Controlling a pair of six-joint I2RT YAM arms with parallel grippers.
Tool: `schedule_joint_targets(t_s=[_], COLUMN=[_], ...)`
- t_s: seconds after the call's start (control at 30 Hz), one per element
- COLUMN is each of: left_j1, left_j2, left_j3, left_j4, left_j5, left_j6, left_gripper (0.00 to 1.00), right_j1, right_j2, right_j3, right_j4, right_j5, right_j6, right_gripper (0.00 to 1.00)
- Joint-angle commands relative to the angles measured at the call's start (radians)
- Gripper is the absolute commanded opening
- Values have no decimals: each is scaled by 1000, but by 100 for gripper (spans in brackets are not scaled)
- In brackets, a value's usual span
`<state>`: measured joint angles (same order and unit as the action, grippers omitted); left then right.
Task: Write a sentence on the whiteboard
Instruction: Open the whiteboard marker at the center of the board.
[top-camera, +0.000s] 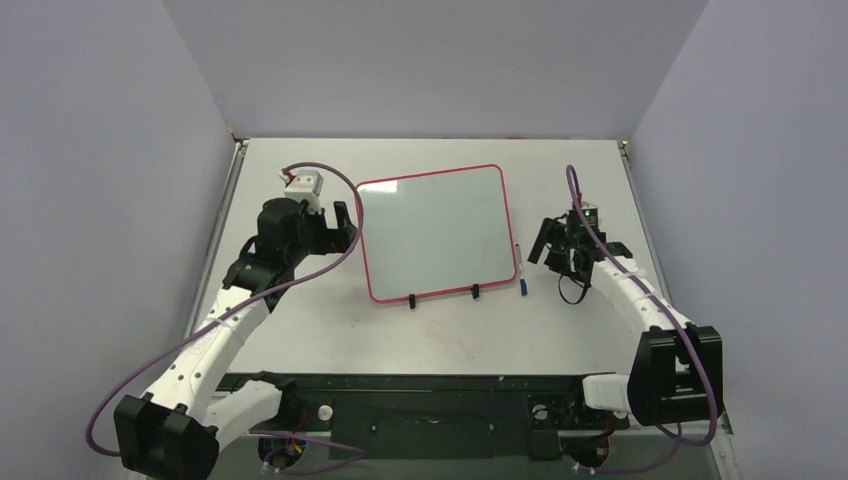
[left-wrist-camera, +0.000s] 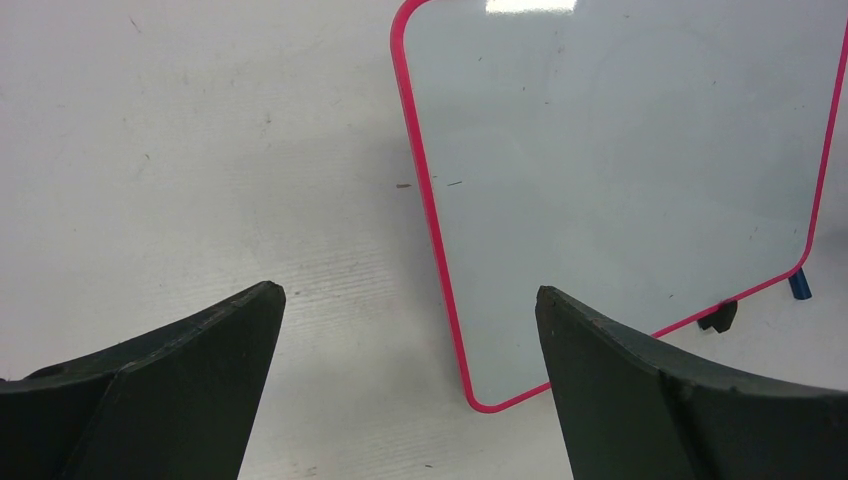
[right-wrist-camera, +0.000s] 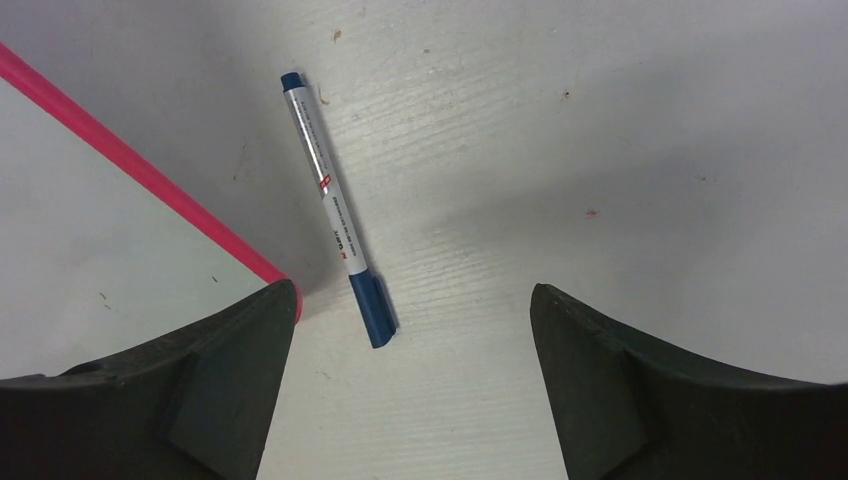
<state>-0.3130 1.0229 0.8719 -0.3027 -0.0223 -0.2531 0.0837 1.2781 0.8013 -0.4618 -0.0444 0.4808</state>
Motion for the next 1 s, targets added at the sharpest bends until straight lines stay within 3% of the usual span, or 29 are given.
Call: schedule_joint_targets(t_s=[0.0, 0.47, 0.67, 0.97], left_j1=[-6, -21, -25, -29], left_j2=[9, 12, 11, 9], left_j3=[23, 22, 23, 21], left_j4=[45, 42, 42, 42], left_j5=[-8, -35, -45, -57], left_j6=[15, 33, 38, 44], left_gripper=[97, 97, 97, 96], right_j1=[-9, 15, 42, 58], right_j2=[42, 226, 304, 380], right_j3=[24, 95, 149, 204], right_j4=[58, 76, 56, 49], right_j5=[-31, -69, -37, -27], right_j6=[-7, -25, -34, -43], right_gripper=[82, 67, 52, 43])
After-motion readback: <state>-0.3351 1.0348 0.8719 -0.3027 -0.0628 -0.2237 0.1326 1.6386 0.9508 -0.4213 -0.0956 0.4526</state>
